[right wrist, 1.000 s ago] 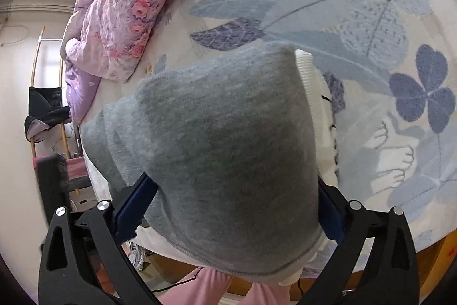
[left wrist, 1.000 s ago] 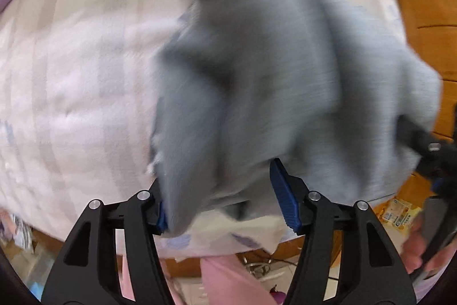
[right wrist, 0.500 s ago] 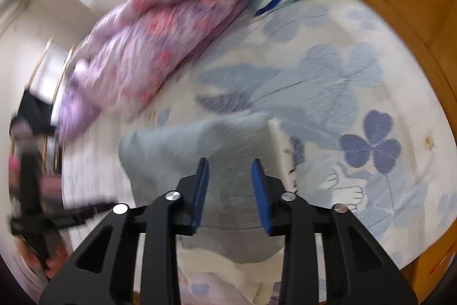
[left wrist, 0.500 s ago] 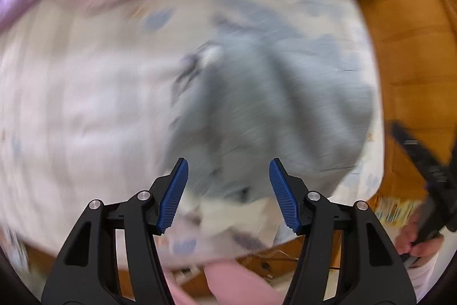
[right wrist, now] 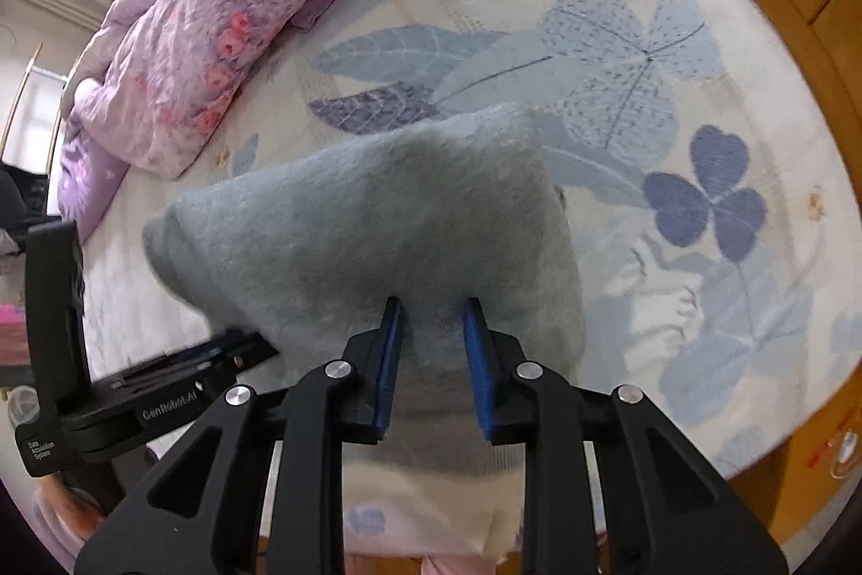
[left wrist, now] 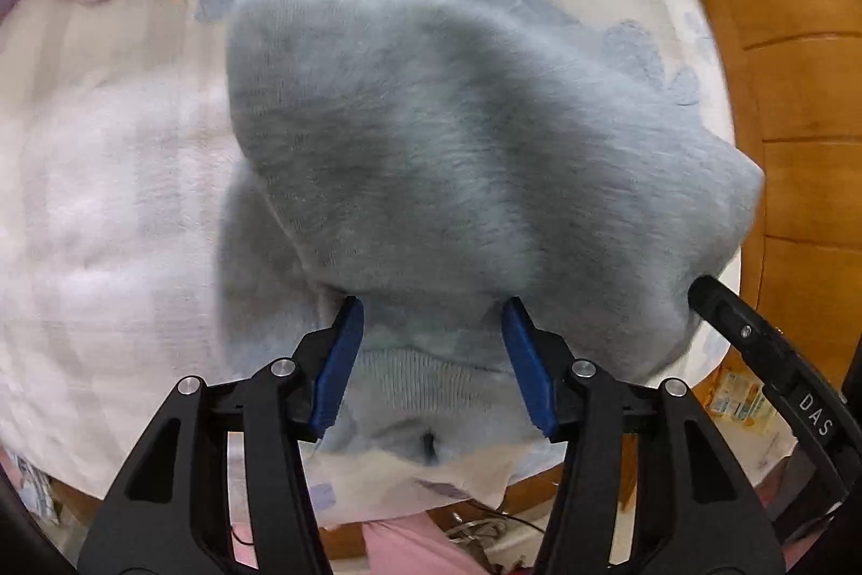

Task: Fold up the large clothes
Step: 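Lower the bundle onto the folded clothes stack and open both grippers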

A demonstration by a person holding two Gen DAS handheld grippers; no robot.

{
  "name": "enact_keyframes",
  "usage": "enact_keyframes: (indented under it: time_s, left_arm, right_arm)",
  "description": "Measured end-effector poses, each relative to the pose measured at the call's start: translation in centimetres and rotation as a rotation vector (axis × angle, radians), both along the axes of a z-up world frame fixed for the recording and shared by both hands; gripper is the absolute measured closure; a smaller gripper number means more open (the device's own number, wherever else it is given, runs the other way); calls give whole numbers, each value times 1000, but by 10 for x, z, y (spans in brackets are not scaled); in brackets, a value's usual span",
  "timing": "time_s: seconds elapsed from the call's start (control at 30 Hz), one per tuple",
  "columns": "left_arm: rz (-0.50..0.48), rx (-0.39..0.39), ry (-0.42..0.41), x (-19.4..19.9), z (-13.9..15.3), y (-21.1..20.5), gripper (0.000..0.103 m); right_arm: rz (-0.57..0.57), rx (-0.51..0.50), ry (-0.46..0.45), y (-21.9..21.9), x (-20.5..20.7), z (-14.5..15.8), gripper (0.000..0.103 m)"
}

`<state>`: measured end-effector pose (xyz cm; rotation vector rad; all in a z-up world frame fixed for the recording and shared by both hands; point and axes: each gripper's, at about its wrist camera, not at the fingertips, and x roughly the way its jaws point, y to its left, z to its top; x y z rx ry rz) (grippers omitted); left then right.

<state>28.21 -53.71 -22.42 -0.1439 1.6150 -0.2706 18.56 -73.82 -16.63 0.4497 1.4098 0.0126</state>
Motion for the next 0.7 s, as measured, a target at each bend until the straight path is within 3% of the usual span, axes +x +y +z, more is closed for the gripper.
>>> enact_keyframes:
  time_s: [0.1, 0.2, 0.3, 0.4, 0.47, 0.53, 0.57, 0.63, 0.7]
  left_arm:
    - [-38, 36, -74, -20, 19, -2, 47]
    - [-95, 124, -93, -30, -1, -11, 47]
    - [-105, 205, -31, -35, -24, -7, 48]
    - [-101, 203, -117, -43, -4, -2, 47]
    - [-120, 224, -150, -45, 7, -2, 47]
    - [-118, 223, -165, -49, 18, 1, 43]
    - [-114, 227, -179, -51, 24, 3, 41]
    - [-109, 253, -225, -57, 38, 8, 39]
    - [-112, 283, -261, -63, 52, 13, 38]
  right_arm:
    - [0, 42, 83, 10, -20, -2, 79]
    - [-69, -41, 165, 8, -36, -44, 80]
    - [-145, -33, 161, -1, -43, -68, 80]
    - [-165, 14, 143, -5, -48, -53, 79]
    - [-161, 34, 119, -5, -56, -39, 72]
    - [-164, 39, 105, -2, -63, -27, 46]
    - [-168, 27, 96, -1, -65, -21, 42]
    - [-175, -54, 80, 2, -71, -7, 29]
    - [-180, -155, 80, 8, -77, 7, 24]
